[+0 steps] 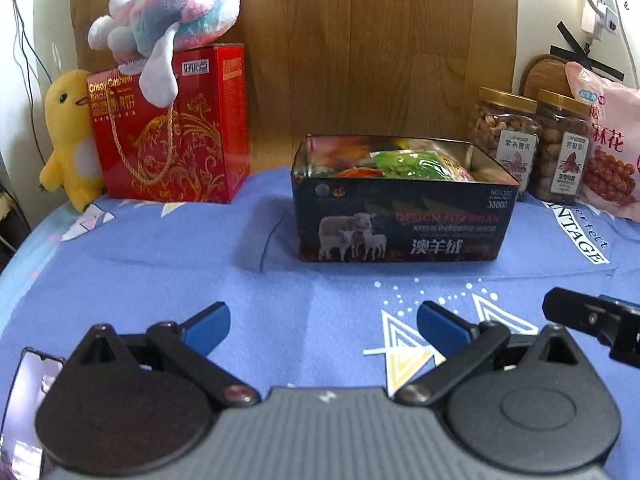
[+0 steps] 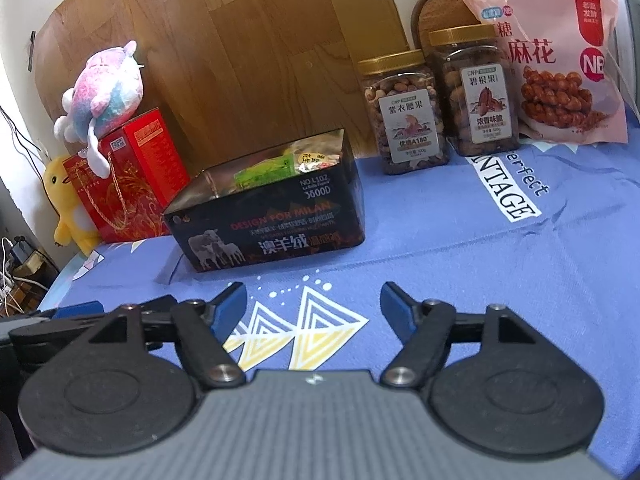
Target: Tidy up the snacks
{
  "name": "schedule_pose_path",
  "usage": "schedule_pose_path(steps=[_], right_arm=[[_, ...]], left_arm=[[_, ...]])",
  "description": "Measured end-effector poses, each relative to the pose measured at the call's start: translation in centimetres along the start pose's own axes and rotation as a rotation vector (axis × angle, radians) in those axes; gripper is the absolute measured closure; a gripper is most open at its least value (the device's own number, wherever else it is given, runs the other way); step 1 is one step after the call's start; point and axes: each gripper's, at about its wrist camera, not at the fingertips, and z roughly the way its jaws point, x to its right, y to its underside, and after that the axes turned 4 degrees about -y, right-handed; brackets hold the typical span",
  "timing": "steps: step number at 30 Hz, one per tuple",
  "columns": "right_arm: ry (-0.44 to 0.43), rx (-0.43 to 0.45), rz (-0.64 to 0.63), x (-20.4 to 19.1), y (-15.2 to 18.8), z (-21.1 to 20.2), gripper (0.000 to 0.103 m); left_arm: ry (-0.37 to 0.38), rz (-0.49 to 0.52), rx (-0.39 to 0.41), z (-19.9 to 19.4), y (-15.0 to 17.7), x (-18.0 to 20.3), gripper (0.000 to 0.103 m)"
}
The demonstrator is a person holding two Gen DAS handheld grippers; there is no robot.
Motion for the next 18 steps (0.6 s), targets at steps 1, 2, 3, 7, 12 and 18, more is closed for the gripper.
schedule_pose_path(steps=[1,2,3,7,12,18], right_arm=[[0.001,-0.002,0.004,0.1,0.0,0.1,0.027],[0.002,-0.008,0.007,0.2,0.1,0.2,0.027],[0.004,-0.016,0.009,0.2,0.2,0.3,0.027],[0.013,-0.024,0.013,0.4,0.4,0.5,0.027],[0.017,-0.037,0.025,0.5,0.5,1.0,0.026],[0.007,-0.029,0.004,0.0,0.6,0.7,0.026]], left_arm=[[0.011,-0.005,-0.007,0.0,0.1,-0.1,0.0],[0.019,-0.009,-0.011,0.0,0.3,-0.1,0.0],[0.019,-0.011,-0.012,0.0,0.4,0.0,0.0],[-0.008,0.004,-0.008,-0.2,0.8,0.2,0.0],[-0.021,0.0,0.005,-0.2,0.9,0.0,0.0],[0.023,-0.027,0.034,-0.8,1.0,-0.9,0.0]])
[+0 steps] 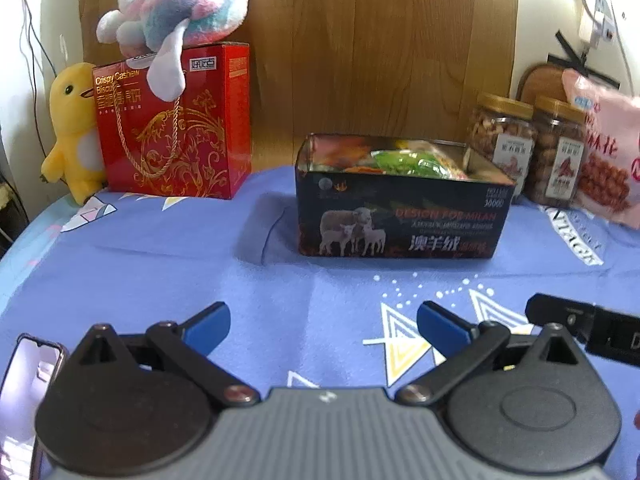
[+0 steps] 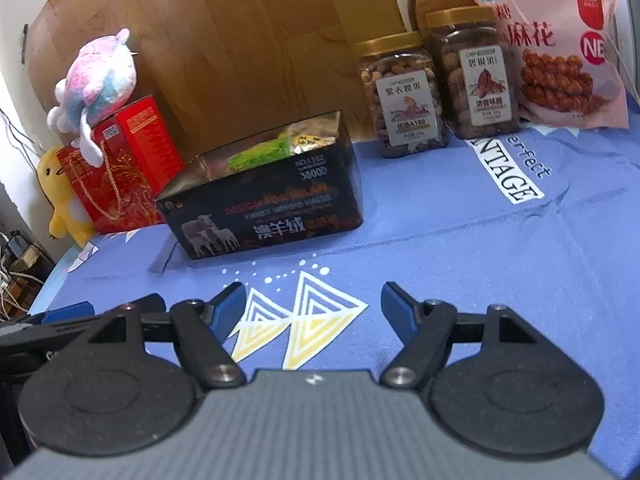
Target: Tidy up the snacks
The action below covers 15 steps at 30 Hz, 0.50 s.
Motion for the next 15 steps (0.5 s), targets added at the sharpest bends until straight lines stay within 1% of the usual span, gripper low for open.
schedule_pose_path(steps=[4,8,11,15], right_arm=[[0.01,0.003,-0.013,-0.24,0.16,-0.24,0.026],[-0.003,-0.008,-0.009,-0.45,0.04,-0.28,0.026],[-0.011,-0.014,-0.023,-0.87,0.13,-0.4,0.025],[-0.016,-0.012,-0.03,-1.09,0.28,-0.72,0.025]], left_arm=[[0.009,-0.021,-0.009,-0.06,-0.13,-0.66,0.0],[0.006,0.002,-0.004,-0.4,-0.15,-0.74,0.0],[-0.006,0.02,0.002,-0.82,-0.05,-0.64,0.0],[-0.043,0.026,-0.009,-0.99,-0.06,-0.47,0.0]])
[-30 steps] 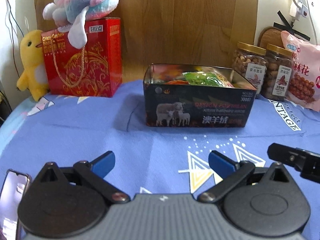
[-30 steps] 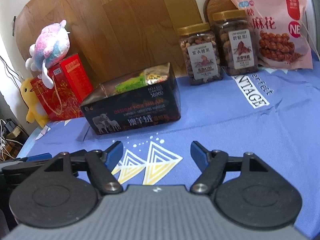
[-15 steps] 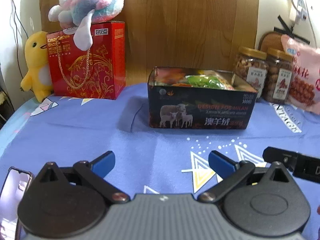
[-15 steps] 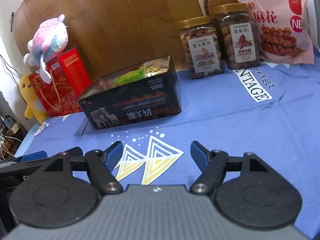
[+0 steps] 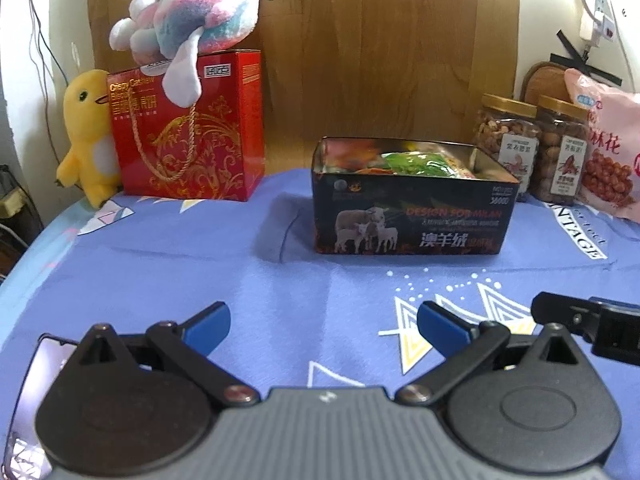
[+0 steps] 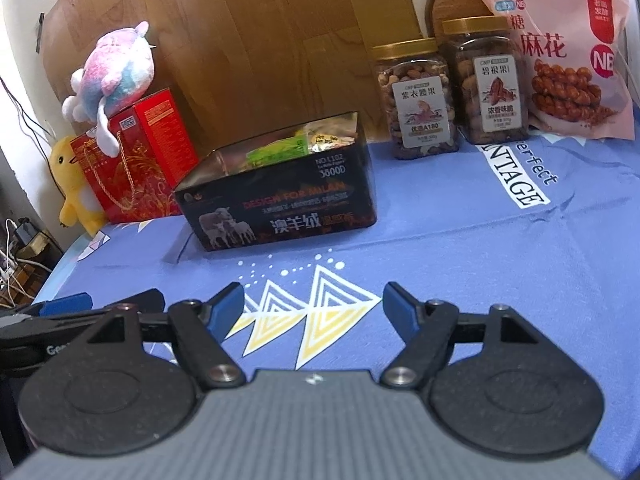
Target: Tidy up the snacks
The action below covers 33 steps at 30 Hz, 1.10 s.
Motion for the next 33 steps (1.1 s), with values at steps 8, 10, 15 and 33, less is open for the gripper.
schedule_pose_path(steps=[8,10,15,33], right_arm=[[0.002,0.017,0.008,0.3,-0.1,-0.8,0.024],[-0.002,0.016,0.014,0.5,0.0,-0.9,0.024],[-0.004,0.019,0.017,0.6,0.1,-1.1,0.024],[-0.033,0.019,-0.01,-0.2,0.0,-1.4,0.024]], left_arm=[[0.005,-0.015,0.019,-1.1,-0.4,0.0,0.0],[0.024,-0.01,0.026,-1.3,-0.5,-0.1,0.0],[0.052,0.001,0.004,-1.1,-0.2,0.0,0.0],[0.014,0.058,-0.063,-0.5,0.2,0.4,0.0]])
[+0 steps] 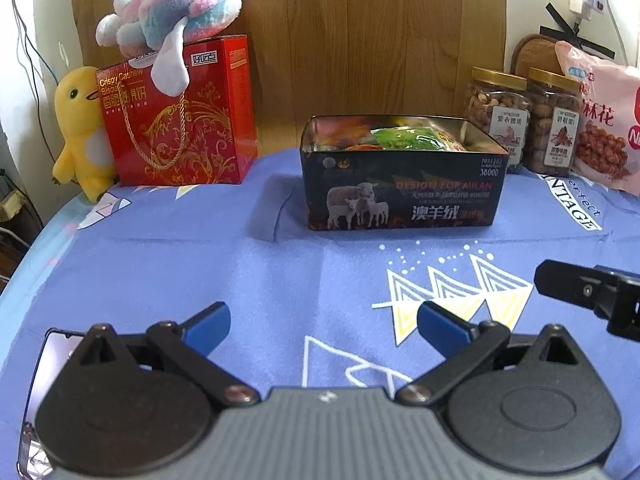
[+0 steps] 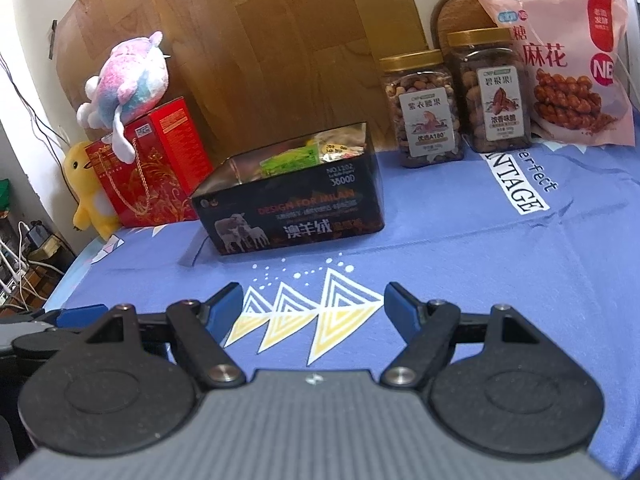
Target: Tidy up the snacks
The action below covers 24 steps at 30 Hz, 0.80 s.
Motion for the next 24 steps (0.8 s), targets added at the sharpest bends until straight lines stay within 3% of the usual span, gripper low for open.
schedule_pose_path(steps=[4,7,16,24], right_arm=[[-0.002,0.001,-0.005,-0.18,-0.08,-0.12,0.023],[-0.001,0.006,-0.007,-0.24,-0.07,-0.23,0.023],[-0.011,0.005,-0.004,-0.38,0.09,-0.4,0.023],[-0.01,0.012,0.004,-0.16,0.13,-0.69,0.023]], left_arm=[[-0.004,-0.011,0.002,-0.11,-0.05,-0.3,0.0],[-0.065,-0.001,0.011,-0.11,-0.05,-0.18,0.0],[-0.13,0.052,0.074,-0.87,0.14,0.39,0.0],[-0.096,0.048,0.018,-0.64,-0.05,0.55,0.0]])
